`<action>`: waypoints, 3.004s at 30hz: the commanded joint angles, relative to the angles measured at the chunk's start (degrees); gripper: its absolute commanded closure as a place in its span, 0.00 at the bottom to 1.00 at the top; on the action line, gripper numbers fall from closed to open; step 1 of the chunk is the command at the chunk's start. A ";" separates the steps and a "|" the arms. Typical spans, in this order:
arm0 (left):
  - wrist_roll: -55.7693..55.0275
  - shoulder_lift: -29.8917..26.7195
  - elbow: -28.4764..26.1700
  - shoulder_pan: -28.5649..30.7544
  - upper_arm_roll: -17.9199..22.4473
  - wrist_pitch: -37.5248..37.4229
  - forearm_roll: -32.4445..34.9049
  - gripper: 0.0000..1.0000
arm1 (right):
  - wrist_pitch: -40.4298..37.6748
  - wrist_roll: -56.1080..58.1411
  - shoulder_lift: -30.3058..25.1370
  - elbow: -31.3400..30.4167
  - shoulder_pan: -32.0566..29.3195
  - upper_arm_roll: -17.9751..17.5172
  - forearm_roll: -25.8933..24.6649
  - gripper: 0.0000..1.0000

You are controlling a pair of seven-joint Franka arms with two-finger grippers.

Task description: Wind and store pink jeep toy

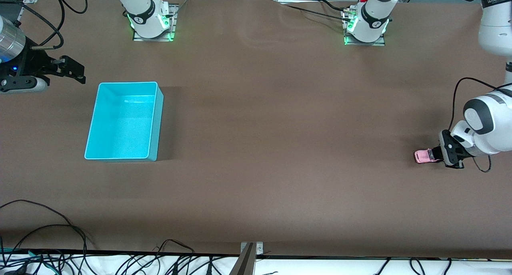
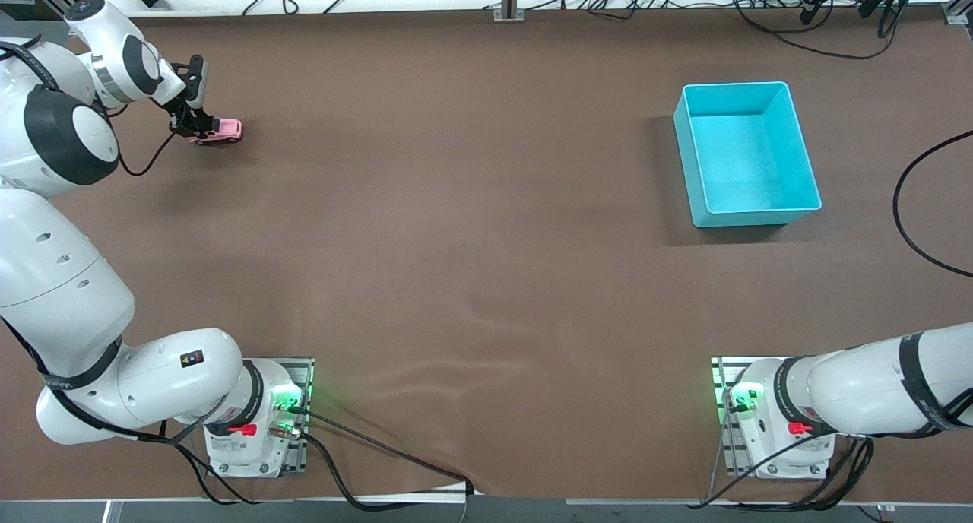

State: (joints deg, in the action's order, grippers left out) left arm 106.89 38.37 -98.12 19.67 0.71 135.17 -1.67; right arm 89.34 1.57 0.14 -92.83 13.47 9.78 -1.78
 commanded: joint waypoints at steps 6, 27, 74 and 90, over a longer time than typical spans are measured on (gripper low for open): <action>5.34 4.25 1.35 2.91 -0.19 1.41 0.08 0.85 | -0.13 0.19 -0.05 0.55 -0.29 -0.02 0.72 0.00; 7.54 4.25 3.46 3.00 -0.19 1.41 0.09 0.85 | -0.22 0.19 -0.05 0.55 -0.29 -0.02 0.72 0.00; 1.66 -2.07 5.66 2.48 -0.45 -6.84 -3.43 0.00 | -0.13 0.19 -0.05 0.55 -0.29 -0.02 0.72 0.00; -18.55 -8.58 5.92 -3.49 -0.45 -18.01 -2.64 0.00 | -0.13 0.19 -0.05 0.55 -0.29 -0.02 0.72 0.00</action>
State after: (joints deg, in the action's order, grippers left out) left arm 94.48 32.29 -91.80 18.95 -0.19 120.38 -3.66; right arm 89.34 1.57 0.14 -92.83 13.47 9.78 -1.78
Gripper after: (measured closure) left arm 0.000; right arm 0.000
